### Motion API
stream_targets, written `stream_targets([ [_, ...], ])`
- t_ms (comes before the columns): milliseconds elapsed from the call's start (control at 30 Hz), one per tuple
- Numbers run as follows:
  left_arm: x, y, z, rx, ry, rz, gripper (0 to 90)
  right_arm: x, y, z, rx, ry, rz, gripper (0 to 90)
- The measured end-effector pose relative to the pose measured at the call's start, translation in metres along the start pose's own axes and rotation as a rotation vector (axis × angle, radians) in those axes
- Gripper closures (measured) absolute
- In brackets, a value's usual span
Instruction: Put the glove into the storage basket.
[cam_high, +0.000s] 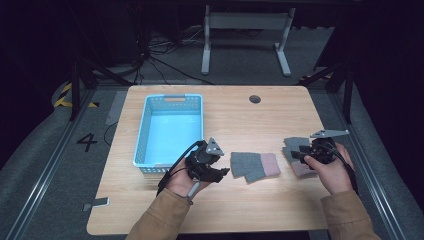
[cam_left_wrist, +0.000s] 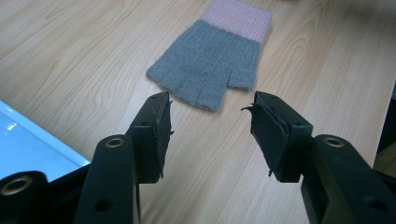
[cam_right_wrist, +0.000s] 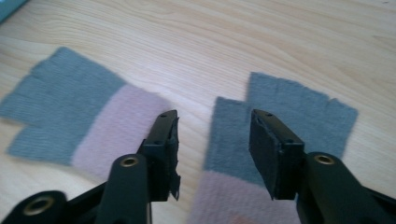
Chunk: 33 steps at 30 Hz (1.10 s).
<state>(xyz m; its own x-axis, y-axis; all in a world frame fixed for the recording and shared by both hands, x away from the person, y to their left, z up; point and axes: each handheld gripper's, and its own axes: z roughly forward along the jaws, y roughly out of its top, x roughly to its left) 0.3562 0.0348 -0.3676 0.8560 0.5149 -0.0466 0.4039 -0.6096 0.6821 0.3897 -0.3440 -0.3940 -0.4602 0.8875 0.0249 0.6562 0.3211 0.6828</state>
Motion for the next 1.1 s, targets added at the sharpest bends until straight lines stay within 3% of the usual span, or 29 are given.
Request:
stream_targets([
  [100,0.000,-0.001,-0.001,-0.001,0.001,0.000,48.2,-0.008,-0.004,0.005,0.006,0.026,0.058,55.1],
  [333,0.000,-0.003,-0.002,0.000,0.005,-0.003,48.2,-0.021,-0.012,0.020,0.029,-0.069,0.059,51.1],
  [533,0.001,-0.004,-0.003,0.001,0.004,-0.007,48.1,-0.030,-0.019,0.030,0.031,-0.096,0.087,49.1],
  [733,0.002,-0.005,-0.002,0.004,0.004,-0.014,48.1,-0.033,-0.021,0.035,0.046,-0.138,0.098,48.4],
  [1100,0.002,-0.006,-0.003,0.001,0.002,-0.015,47.8,-0.030,-0.023,0.041,0.072,-0.158,0.107,49.0],
])
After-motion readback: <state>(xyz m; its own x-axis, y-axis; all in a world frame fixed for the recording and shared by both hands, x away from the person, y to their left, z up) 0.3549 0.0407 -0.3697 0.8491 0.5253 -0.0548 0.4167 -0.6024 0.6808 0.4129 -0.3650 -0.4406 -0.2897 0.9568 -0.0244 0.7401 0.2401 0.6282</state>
